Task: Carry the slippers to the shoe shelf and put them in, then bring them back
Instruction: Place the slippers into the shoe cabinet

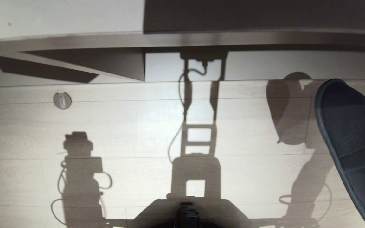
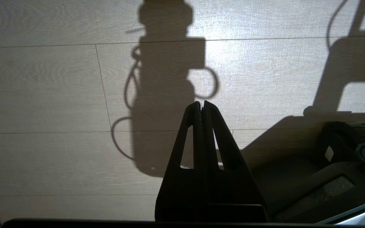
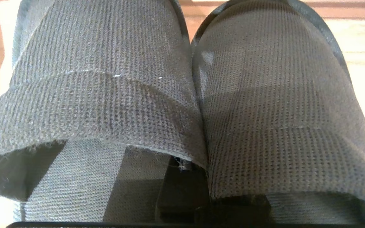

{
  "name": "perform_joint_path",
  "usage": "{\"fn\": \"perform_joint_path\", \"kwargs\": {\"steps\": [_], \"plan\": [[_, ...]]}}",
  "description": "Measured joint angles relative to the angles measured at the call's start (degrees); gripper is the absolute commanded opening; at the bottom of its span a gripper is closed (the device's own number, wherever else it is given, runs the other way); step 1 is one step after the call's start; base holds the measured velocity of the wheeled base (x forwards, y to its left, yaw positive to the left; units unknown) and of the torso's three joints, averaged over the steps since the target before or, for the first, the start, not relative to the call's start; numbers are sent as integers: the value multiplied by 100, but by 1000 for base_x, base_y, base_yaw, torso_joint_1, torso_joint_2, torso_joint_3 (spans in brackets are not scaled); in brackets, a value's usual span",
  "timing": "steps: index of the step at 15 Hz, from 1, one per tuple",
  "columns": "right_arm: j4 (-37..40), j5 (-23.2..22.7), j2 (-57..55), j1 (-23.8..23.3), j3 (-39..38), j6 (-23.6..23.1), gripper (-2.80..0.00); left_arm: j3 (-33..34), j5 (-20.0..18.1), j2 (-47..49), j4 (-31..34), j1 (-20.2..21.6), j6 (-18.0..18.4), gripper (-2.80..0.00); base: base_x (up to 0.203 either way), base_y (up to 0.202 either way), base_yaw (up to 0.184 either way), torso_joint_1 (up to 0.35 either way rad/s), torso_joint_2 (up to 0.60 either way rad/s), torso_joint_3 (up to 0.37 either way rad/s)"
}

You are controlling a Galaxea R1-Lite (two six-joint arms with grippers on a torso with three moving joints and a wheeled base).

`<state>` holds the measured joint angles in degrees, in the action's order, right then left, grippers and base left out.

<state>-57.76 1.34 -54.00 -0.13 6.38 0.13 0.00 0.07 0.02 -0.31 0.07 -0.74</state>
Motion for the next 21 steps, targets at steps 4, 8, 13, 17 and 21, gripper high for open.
{"fn": "perform_joint_path", "kwargs": {"steps": [4, 8, 13, 17, 21], "plan": [[-1312, -13, -1202, 0, -140, -4, -280, 0, 0, 0, -2, 0, 0, -280, 0, 0, 0, 0, 0, 0], [-2336, -32, -2262, 11, -8, -4, -280, 0, 0, 0, -1, 0, 0, -280, 0, 0, 0, 0, 0, 0], [-2532, -93, -3049, 13, 945, -13, -280, 0, 0, 0, 1, 0, 0, -280, 0, 0, 0, 0, 0, 0], [-2751, -104, -3460, 9, 1772, -11, -280, 0, 0, 0, 1, 0, -2, -280, 0, 0, 0, 0, 0, 0], [-2769, -109, -3766, -27, 2525, -13, -280, 0, 0, 0, -2, 0, 0, -280, 0, 0, 0, 0, 0, 0]]}}
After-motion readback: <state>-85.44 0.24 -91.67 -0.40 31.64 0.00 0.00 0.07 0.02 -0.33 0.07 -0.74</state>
